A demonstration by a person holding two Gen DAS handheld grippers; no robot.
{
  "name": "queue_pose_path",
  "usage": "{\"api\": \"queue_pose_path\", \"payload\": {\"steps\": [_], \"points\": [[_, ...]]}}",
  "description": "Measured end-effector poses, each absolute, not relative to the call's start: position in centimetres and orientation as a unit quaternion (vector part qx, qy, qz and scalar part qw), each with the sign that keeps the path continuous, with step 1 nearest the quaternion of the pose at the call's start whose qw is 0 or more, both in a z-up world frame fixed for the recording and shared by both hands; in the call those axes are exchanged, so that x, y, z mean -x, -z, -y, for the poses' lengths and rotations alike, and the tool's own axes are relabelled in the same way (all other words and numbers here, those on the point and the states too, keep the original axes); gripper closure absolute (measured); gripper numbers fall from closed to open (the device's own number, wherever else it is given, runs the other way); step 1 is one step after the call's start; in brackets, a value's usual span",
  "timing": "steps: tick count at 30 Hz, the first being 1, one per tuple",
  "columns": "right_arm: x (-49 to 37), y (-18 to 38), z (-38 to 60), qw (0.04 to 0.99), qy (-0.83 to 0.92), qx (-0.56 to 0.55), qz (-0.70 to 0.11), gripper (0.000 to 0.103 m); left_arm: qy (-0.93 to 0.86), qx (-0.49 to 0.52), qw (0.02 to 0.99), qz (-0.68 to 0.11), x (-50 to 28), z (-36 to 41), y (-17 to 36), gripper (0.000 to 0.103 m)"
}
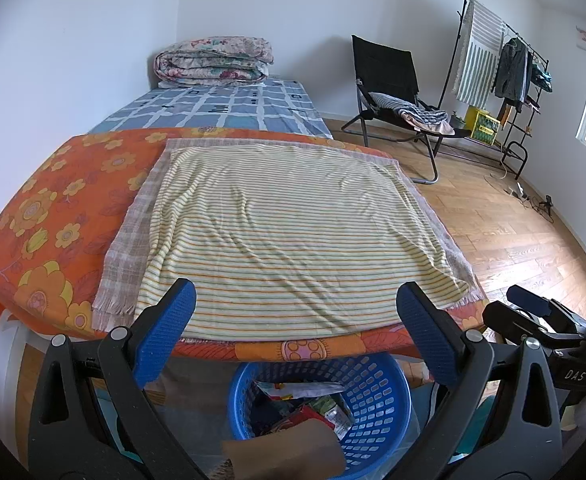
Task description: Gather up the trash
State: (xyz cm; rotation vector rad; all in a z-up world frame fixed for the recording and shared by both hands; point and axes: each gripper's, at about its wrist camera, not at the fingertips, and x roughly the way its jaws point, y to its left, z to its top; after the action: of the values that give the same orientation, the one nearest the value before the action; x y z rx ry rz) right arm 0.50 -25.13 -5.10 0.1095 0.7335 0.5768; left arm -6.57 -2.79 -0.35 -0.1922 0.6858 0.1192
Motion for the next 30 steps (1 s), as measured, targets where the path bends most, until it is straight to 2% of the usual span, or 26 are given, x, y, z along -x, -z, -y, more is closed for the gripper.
{"api": "queue_pose_path", "payload": {"steps": [30], "points": [[-0.44, 5.78, 24.97, 0.887, -0.279, -0.059, -0.364, 0.0, -0.059, 0.092, 0.935, -0.338, 7.33, 2.33, 0.57, 0.001]]}}
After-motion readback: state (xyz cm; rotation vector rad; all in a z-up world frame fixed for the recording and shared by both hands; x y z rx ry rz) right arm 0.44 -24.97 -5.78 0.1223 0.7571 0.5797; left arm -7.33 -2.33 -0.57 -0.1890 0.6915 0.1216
